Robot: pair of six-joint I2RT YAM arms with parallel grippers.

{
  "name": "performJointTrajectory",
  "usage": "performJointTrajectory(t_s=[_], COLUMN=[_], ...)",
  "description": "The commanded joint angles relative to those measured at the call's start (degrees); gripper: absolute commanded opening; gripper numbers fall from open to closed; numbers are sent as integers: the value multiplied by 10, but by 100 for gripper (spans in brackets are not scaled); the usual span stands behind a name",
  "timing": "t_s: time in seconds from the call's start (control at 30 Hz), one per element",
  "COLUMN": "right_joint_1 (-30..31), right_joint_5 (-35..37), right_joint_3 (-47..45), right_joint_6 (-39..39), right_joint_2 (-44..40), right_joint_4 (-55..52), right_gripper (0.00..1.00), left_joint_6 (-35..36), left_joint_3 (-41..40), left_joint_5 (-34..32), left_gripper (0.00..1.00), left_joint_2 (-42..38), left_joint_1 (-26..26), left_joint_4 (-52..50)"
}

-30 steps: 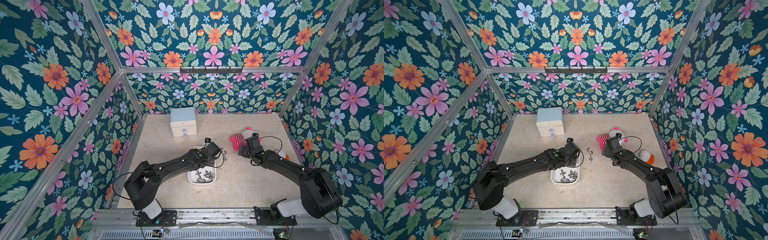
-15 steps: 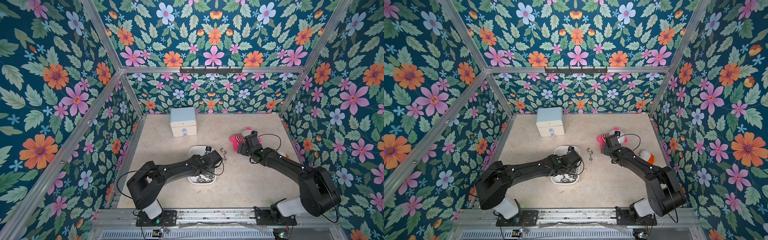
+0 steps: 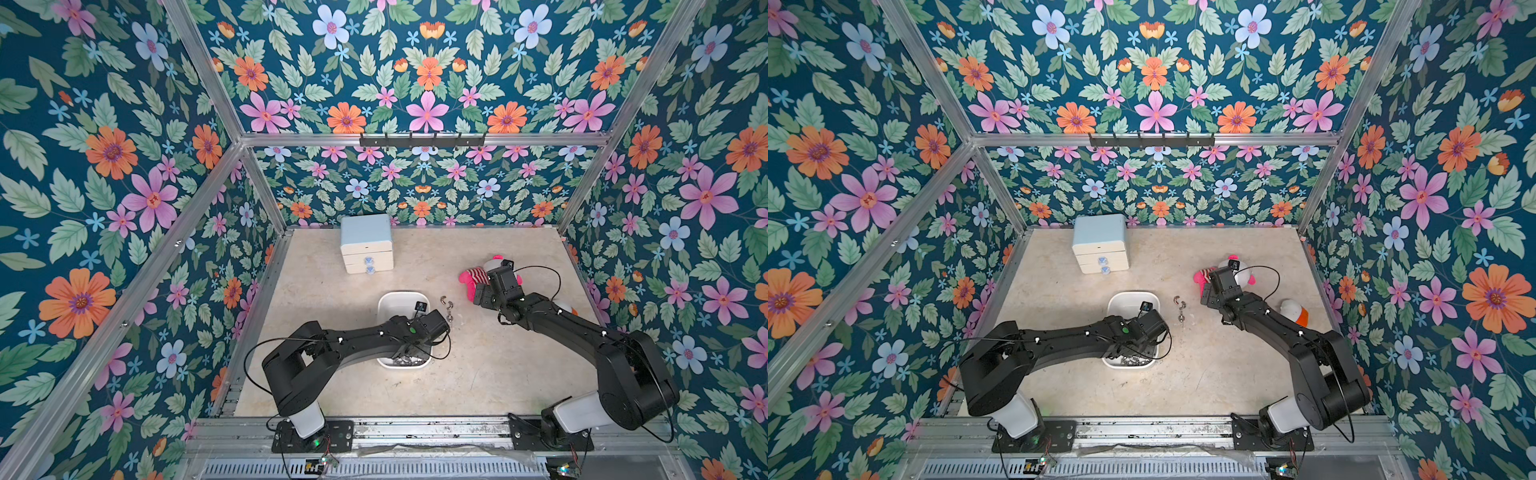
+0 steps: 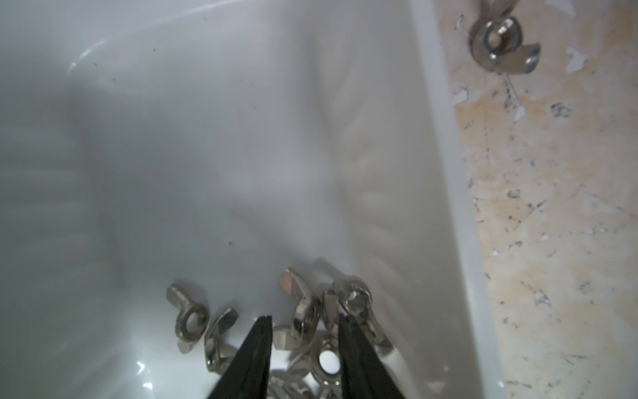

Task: Take out the wing nut from the storage box
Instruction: Pick up the wing nut from the storage box.

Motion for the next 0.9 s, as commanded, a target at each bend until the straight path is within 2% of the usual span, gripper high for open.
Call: performJointTrajectory(t_s=[0.0, 0.13, 0.3, 0.43, 0.67, 0.87], right_joint_1=[1, 0, 0, 1, 1, 1], right_joint_5=[2, 2, 2, 2, 5, 8], right_joint_3=[0, 1, -1, -5, -10, -15], right_joint_6=[3, 3, 3, 4, 4, 5], right_joint_2=[2, 1, 0, -3, -12, -17], right_joint_4=[0, 0, 1, 3, -1, -2], right_gripper=[99, 99, 99, 99, 99, 99], left_joint_6=[-14, -25, -26, -32, -43, -43], left_joint_3=[-3, -9, -14, -17, -22, -11], left_joint_5=[-1, -8, -8, -22, -45, -66], left_gripper=[36, 34, 25, 21, 8, 6], left_joint_2=[6, 10, 20, 30, 37, 26], left_joint_1=[-2, -4, -4, -3, 1, 4], left_joint_4=[-4, -3, 6, 14, 29, 21])
